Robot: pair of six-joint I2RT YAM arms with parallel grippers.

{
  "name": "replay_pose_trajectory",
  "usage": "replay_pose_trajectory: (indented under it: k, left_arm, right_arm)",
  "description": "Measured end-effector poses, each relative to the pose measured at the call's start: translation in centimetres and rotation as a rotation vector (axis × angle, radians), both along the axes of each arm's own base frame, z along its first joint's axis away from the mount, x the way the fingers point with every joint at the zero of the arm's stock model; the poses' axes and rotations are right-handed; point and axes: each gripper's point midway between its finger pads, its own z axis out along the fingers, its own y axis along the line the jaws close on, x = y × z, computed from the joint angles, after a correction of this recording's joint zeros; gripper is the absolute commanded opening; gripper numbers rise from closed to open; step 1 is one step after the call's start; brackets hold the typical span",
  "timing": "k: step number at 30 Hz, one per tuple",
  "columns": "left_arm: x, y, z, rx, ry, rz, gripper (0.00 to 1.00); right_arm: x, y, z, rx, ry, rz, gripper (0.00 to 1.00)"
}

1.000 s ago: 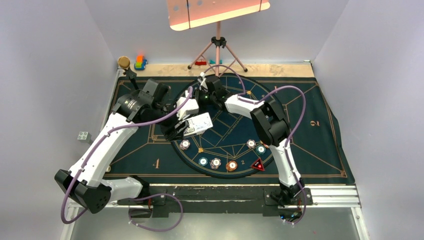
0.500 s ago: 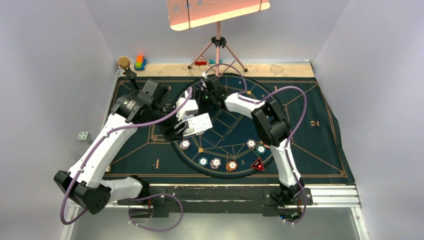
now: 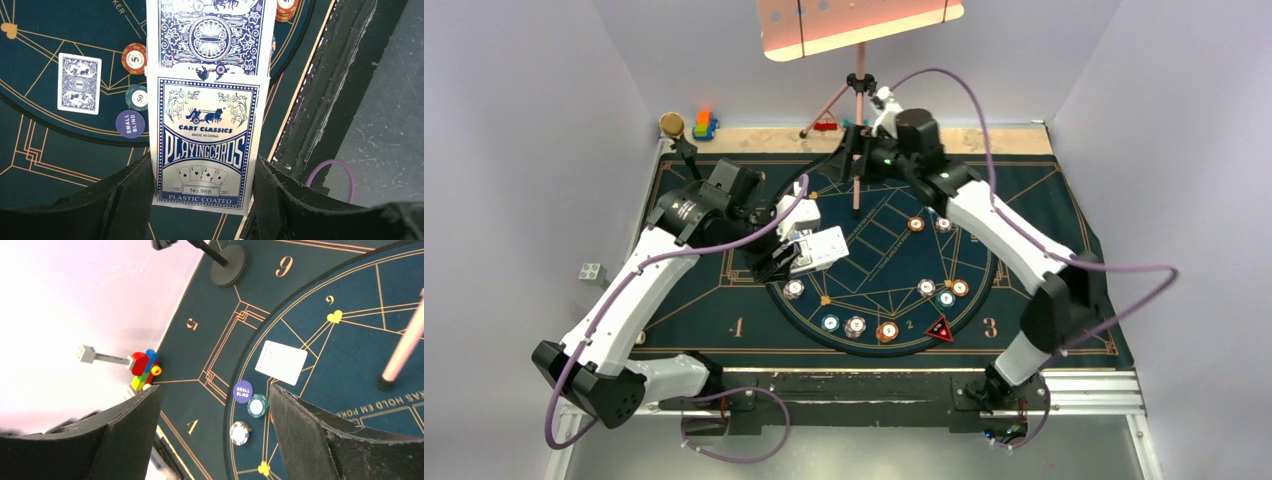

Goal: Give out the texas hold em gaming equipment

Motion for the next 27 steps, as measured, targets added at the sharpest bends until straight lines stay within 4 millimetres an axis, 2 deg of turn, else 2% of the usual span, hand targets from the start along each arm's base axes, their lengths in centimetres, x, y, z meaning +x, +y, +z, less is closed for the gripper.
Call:
replay_pose_trajectory:
  k: [3, 5, 8, 12, 15, 24, 27]
  left_arm:
    - [0.0, 0.0, 0.0, 0.001, 0.001, 0.0, 0.0]
    - [0.0, 0.0, 0.0, 0.0, 0.0, 0.0, 0.0]
    - [0.1, -0.1, 0.0, -0.002, -0.005, 0.0, 0.0]
    - [0.3, -0.2, 0.0, -0.005, -0.009, 0.0, 0.0]
    - [0.4, -0.2, -0.1, -0.002, -0.005, 0.0, 0.0]
    - [0.8, -0.4, -0.7, 0.011, 0.016, 0.001, 0.0]
    - [1.0, -0.5, -0.7, 0.013, 0.02, 0.001, 0.0]
  right_arm:
    - [-2.4, -2.8, 3.2, 0.046, -0.049, 0.003, 0.87]
    - [-3.5, -3.8, 3.9, 0.061, -0.062, 0.018, 0.89]
    - [-5.6, -4.3, 3.0, 0.057, -0.041, 0.078, 0.91]
    - [-8.5, -4.1, -0.5, 0.032, 0.029, 0.17, 0.93]
    - [-10.1, -3.9, -2.0, 0.019, 0.071, 0.223, 0.94]
    - [-12.5, -2.5, -1.3, 0.055, 0.057, 0.36, 0.97]
    - [-13.3, -1.7, -1.6, 0.058, 0.067, 0.404, 0.97]
